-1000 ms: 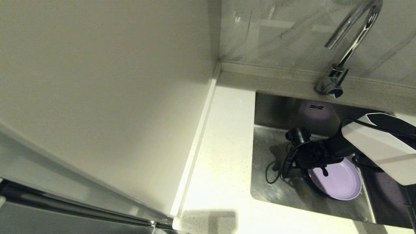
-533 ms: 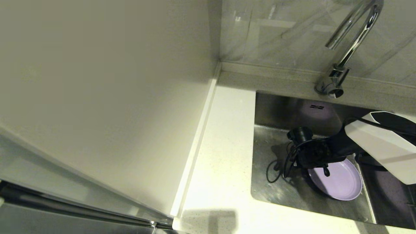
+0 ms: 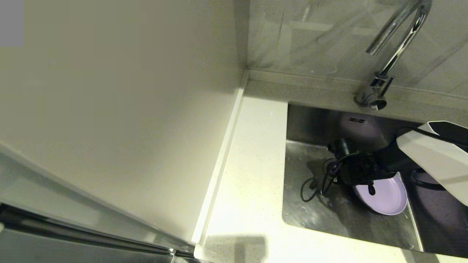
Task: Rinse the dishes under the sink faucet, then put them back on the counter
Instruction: Put a plate back to the table from the sink
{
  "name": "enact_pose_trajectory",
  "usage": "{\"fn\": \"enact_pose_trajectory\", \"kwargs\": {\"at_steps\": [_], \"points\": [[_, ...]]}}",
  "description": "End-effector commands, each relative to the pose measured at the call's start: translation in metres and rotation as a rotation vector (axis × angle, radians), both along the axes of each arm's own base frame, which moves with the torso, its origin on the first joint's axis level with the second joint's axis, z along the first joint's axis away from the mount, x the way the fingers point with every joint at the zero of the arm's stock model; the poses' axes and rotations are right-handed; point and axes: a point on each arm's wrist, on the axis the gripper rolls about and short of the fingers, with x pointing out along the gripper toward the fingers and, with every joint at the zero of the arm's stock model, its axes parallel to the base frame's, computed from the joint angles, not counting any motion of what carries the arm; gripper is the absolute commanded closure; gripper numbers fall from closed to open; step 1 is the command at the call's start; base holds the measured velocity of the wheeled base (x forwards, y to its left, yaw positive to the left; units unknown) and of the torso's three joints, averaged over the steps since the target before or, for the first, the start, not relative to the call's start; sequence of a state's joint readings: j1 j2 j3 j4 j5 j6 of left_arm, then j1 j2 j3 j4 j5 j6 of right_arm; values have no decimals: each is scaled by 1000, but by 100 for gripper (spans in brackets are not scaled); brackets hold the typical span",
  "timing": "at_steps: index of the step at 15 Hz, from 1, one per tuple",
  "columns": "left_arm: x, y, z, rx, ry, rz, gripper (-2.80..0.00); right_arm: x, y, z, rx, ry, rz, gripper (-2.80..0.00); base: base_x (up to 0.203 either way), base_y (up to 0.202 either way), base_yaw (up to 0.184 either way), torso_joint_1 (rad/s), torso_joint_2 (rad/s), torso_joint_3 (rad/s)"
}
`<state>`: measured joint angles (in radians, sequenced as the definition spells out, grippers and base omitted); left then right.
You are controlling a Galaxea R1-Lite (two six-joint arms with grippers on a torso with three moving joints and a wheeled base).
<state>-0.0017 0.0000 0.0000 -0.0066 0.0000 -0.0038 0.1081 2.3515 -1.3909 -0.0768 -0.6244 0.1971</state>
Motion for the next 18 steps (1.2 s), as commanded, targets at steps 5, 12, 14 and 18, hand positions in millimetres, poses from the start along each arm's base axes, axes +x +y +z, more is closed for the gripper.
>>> {"fn": "enact_pose_trajectory", "kwargs": {"at_steps": [5,12,14,18], "points": [[0,0,-1,-1,2,0,0,-22,-4,57,31,-119,-21,0,0,0,0,0,0,0],[0,0,-1,-1,2,0,0,-70,-7,98,117,-188,-6,0,0,0,0,0,0,0],[0,0,-1,-1,2,0,0,-81,-6,112,261,-235,44,0,0,0,0,0,0,0],[0,0,-1,-1,2,0,0,-94,-1,139,566,-289,123,0,0,0,0,0,0,0]]}}
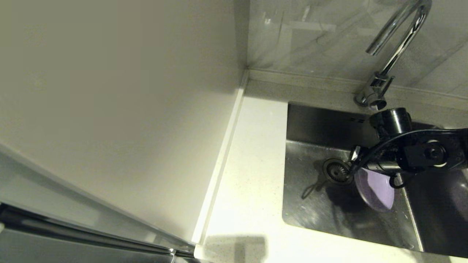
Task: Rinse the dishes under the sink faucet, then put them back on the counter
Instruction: Put a plate back to the table from the sink
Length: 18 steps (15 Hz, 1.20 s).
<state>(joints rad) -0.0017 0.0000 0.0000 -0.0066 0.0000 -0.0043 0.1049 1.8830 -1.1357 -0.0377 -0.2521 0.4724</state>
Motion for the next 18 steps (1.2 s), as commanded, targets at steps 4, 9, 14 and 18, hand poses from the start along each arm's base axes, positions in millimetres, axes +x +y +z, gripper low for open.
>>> {"fn": "enact_pose_trajectory", "kwargs": {"at_steps": [4,9,14,18], "points": [[0,0,-1,0,2,0,0,-11,5,63,398,-150,105,0,0,0,0,0,0,0],[0,0,0,0,1,0,0,-14,-6,104,670,-188,137,0,0,0,0,0,0,0],[0,0,-1,0,3,0,0,-17,-43,117,966,-120,131,0,0,0,0,0,0,0],[0,0,-1,0,2,0,0,-9,-43,85,988,-21,91,0,0,0,0,0,0,0]]}}
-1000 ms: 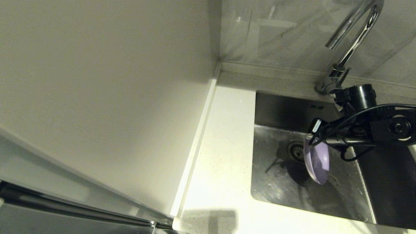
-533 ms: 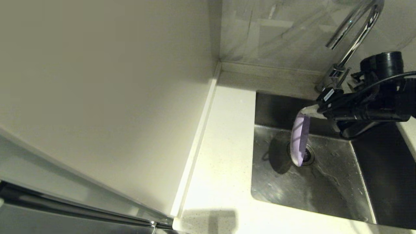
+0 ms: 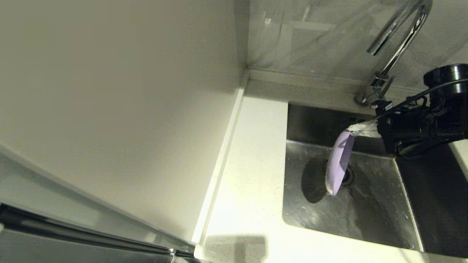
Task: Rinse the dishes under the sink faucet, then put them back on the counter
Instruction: Put a plate back to the table from the sink
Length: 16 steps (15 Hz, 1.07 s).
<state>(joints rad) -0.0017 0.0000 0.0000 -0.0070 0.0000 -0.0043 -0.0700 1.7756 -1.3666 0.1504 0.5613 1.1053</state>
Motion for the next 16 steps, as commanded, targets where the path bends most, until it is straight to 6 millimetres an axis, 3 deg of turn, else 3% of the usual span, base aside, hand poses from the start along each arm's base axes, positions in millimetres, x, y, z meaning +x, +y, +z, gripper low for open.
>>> {"fn": "enact_pose_trajectory", "kwargs": {"at_steps": [1,4,5,6,9,10,13,16], "points": [[0,0,0,0,1,0,0,3,-1,20,5,-63,0,0,0,0,0,0,0,0],[0,0,-1,0,4,0,0,-6,-2,80,11,-204,19,0,0,0,0,0,0,0],[0,0,-1,0,3,0,0,-9,-2,90,12,-220,21,0,0,0,0,0,0,0],[0,0,-1,0,3,0,0,-10,-3,91,11,-215,22,0,0,0,0,0,0,0],[0,0,-1,0,4,0,0,-14,-4,44,-12,-54,38,0,0,0,0,0,0,0],[0,0,-1,0,2,0,0,-24,-6,42,-42,-60,47,0,0,0,0,0,0,0],[0,0,-1,0,4,0,0,-48,-11,68,-184,-151,64,0,0,0,0,0,0,0],[0,0,-1,0,4,0,0,-78,-12,97,-434,-193,-13,0,0,0,0,0,0,0]]}}
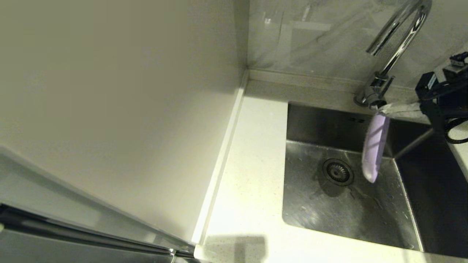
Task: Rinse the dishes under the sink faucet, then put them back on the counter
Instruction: Put a plate back to the table from the sink
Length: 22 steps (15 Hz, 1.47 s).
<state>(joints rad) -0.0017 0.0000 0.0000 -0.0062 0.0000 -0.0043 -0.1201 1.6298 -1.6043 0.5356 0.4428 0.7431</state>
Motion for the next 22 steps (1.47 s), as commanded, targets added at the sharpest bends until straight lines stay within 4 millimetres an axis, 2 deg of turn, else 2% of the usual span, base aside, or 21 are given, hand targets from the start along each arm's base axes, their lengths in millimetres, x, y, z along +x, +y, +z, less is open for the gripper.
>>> {"fn": "enact_pose_trajectory", "kwargs": {"at_steps": [1,6,10,14,17,19,22], "points": [[0,0,-1,0,3,0,0,-32,1,31,-146,-84,-45,0,0,0,0,0,0,0],[0,0,-1,0,3,0,0,-81,3,50,-539,-28,-169,0,0,0,0,0,0,0],[0,0,-1,0,3,0,0,-122,0,43,-815,60,-280,0,0,0,0,0,0,0],[0,0,-1,0,3,0,0,-162,-16,31,-855,299,-338,0,0,0,0,0,0,0],[0,0,-1,0,3,0,0,-178,-31,15,-885,454,-387,0,0,0,0,0,0,0],[0,0,-1,0,2,0,0,-191,-39,-2,-891,572,-407,0,0,0,0,0,0,0],[0,0,-1,0,3,0,0,-202,-43,-24,-847,699,-419,0,0,0,0,0,0,0]]}}
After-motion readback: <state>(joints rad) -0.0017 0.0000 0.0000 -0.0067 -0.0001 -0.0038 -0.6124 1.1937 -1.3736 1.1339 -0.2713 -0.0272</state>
